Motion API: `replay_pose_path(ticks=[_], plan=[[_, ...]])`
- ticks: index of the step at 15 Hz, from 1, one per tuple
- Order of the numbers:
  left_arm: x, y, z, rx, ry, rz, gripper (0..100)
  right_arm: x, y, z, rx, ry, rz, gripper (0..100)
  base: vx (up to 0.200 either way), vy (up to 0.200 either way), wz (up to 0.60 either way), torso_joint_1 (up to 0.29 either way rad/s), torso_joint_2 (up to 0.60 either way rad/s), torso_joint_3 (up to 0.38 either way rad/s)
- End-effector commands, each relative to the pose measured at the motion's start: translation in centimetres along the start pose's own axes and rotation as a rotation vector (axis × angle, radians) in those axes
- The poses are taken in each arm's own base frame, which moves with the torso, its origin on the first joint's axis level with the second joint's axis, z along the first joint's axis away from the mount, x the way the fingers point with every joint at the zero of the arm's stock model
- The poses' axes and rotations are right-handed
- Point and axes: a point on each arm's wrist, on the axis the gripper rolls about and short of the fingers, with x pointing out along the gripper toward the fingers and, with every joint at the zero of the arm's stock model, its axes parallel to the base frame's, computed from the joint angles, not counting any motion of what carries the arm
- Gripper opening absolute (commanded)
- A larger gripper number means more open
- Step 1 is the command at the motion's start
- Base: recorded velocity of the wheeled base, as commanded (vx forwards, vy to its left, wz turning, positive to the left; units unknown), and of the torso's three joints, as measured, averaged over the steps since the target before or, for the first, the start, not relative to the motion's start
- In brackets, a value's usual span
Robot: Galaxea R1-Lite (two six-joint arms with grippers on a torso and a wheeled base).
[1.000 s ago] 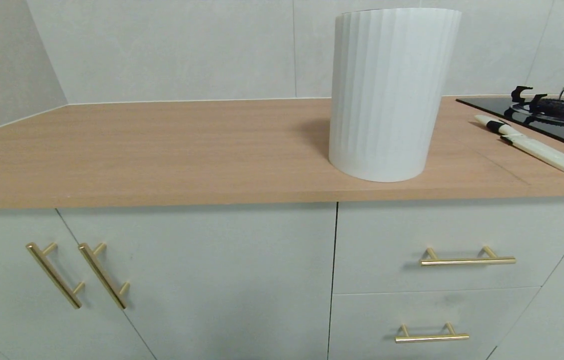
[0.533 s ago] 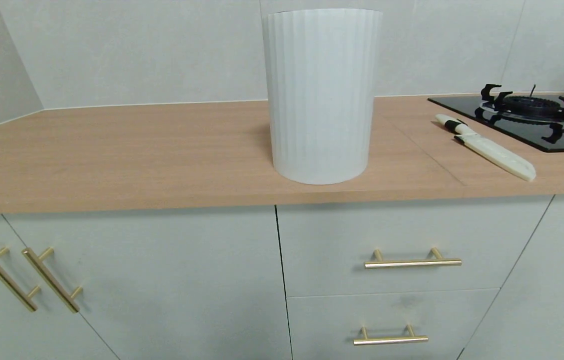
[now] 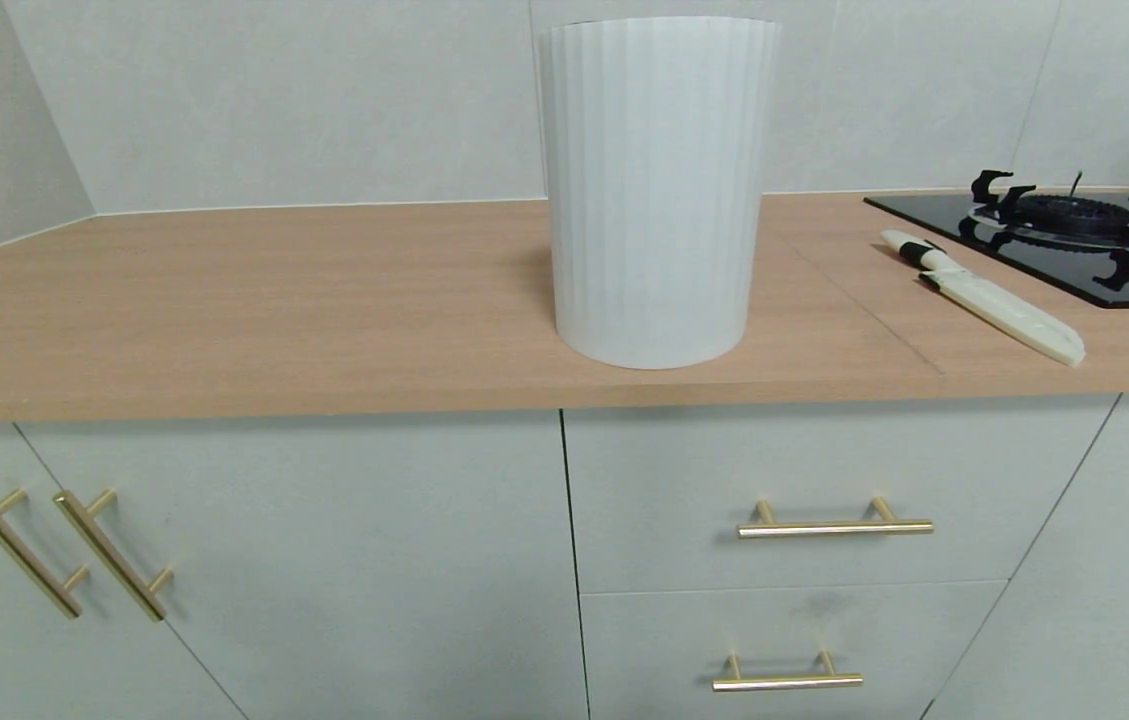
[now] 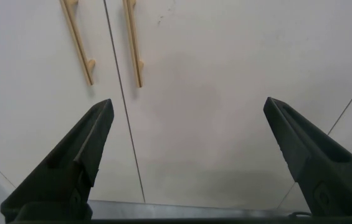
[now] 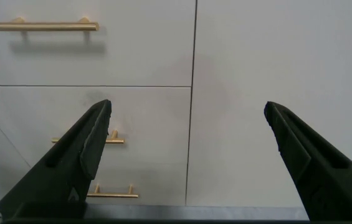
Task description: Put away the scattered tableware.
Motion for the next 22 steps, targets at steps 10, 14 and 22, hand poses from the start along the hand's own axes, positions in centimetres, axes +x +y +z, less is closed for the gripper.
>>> replay_pose_path(ticks=[10,14,22], plan=[[0.01,0.00,0.01,0.000,0.001,0.000,100,0.01,0.00,0.01,-0.001,0.001,0.000,100,0.000,0.000,0.00,0.013,-0.05,-0.039],[0.01,0.00,0.01,0.000,0.001,0.000,100,0.01,0.00,0.01,-0.001,0.001,0.000,100,0.000,0.000,0.00,0.116,-0.36,-0.288],[0.01,0.00,0.01,0.000,0.001,0.000,100,0.01,0.00,0.01,-0.001,0.001,0.000,100,0.000,0.000,0.00,0.184,-0.49,-0.292]])
